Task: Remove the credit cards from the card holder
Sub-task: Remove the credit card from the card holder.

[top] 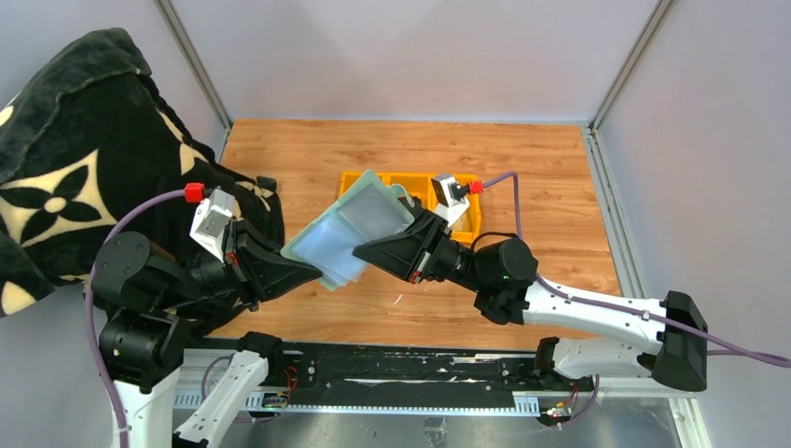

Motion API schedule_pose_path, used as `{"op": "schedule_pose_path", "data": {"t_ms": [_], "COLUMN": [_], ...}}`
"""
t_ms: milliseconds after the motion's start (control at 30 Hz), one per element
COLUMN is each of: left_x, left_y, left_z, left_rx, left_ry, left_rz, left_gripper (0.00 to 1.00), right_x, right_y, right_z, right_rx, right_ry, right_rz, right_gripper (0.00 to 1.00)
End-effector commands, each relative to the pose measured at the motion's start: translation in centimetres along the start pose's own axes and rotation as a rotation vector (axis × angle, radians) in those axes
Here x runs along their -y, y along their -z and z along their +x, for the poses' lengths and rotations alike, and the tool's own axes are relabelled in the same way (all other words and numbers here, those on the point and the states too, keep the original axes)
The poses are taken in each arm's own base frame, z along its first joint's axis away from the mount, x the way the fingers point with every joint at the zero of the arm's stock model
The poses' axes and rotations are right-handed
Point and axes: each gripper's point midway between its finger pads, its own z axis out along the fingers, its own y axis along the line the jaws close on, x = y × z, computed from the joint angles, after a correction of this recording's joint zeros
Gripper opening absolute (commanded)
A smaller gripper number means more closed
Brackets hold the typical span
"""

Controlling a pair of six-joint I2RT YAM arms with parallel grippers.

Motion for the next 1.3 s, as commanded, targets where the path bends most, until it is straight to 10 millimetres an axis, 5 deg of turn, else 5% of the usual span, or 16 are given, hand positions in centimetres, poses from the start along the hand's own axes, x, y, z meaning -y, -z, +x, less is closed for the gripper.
{"op": "schedule_pose_path", "data": {"t_ms": [0, 100, 800, 1067, 1267], "left_x": [1.0, 1.5, 5.7, 6.1, 4.6], "left_y": [0.2, 0.2, 1.8, 2.0, 1.4], "left_z": [0.3, 0.2, 1.2, 1.3, 0.3], "left_rx": [-0.019, -0.012, -0.034, -0.038, 0.011], "left_ry": [-0.017, -0.001, -0.117, -0.138, -0.103], "left_rz": [0.050, 0.074, 0.230, 0.247, 0.156], "left_gripper": [0.00, 0.00, 0.12, 0.19, 0.10], "right_x": [-0.2, 0.3, 0.8, 0.7, 0.0], "right_y": [0.0, -0.1, -0.5, -0.5, -0.7], "right_z": [-0.9, -0.7, -0.3, -0.3, 0.2], "right_rx": [0.031, 0.027, 0.028, 0.023, 0.000], "right_ry": [0.001, -0.024, -0.081, -0.085, -0.059], "right_rz": [0.010, 0.022, 0.030, 0.026, 0.001], "right_gripper": [0.07, 0.00, 0.00, 0.00, 0.00]}}
